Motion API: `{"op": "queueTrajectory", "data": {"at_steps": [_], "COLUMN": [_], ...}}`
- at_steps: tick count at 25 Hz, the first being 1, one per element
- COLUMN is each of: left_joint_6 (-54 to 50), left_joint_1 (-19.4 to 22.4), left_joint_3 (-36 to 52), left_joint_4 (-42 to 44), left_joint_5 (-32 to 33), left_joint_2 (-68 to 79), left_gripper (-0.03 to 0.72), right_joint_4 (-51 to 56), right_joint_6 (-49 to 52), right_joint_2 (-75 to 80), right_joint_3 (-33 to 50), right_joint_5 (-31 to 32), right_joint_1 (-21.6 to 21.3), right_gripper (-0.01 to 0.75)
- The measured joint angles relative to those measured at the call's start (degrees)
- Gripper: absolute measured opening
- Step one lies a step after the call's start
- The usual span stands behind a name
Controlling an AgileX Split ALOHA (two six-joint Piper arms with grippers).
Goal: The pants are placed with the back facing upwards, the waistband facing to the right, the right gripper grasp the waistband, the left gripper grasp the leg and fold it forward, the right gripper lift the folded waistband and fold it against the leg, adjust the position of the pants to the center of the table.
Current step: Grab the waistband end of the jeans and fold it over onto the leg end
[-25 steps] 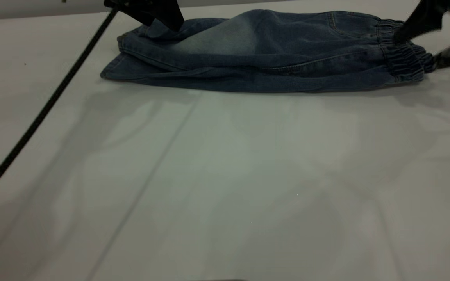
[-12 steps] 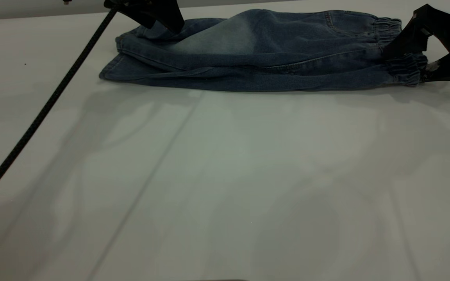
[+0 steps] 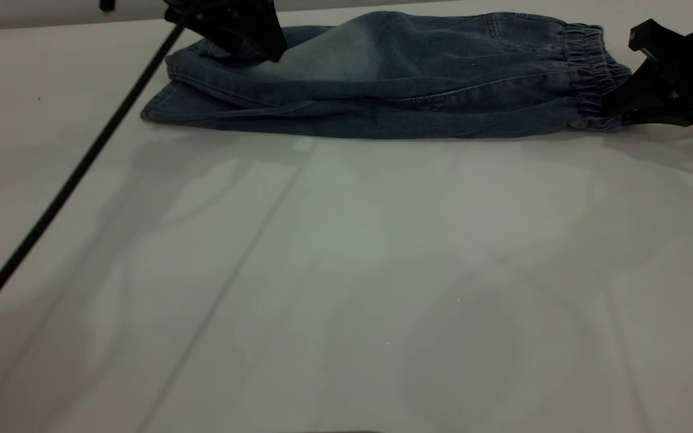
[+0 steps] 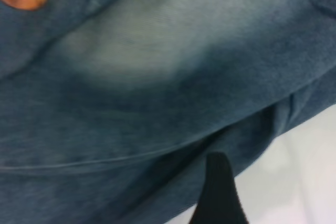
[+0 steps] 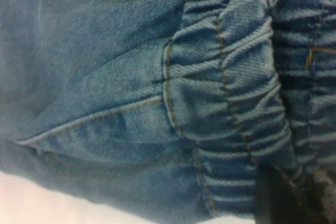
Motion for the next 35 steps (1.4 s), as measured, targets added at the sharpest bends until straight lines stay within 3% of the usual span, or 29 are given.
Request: {"op": "queueTrajectory", "data": {"at_steps": [6,15,23,27,30,33,35], "left_joint_6": [0.0,0.0,0.0,-1.5,-2.7,-2.8,-2.8], "left_joint_1": [-3.6,-10.2,-13.1,-13.0,-13.0,-13.0,-13.0], "left_joint_3": [0.0,-0.7,-5.7,-9.6,-11.7,-12.5,-12.6], "left_joint_4": [0.0,-0.2,-0.4,-0.4,0.0,0.0,0.1], "left_joint_5": [-3.8,-18.8,-18.3,-12.5,-7.3,-5.7,-5.5], "left_joint_2": [1.5,6.9,12.9,12.9,12.9,12.9,12.9], "left_gripper": [0.487,0.485,0.475,0.475,0.475,0.475,0.475], "right_joint_4": [-1.3,-7.5,-14.6,-15.0,-13.7,-10.7,-9.4], "right_joint_6": [0.1,4.2,8.4,8.2,7.4,6.1,4.5], "right_joint_2": [-2.1,-14.3,-20.1,-16.9,-13.2,-10.3,-9.4], "right_joint_3": [-0.2,-0.3,-0.3,-0.3,-0.3,-0.3,-0.3], "right_joint_5": [6.5,11.4,12.2,9.4,4.9,0.3,-1.6], "right_joint_1": [-0.1,-0.2,-0.3,-0.1,0.0,0.0,0.0], "right_gripper": [0.023,0.022,0.045,0.168,0.342,0.533,0.619]}}
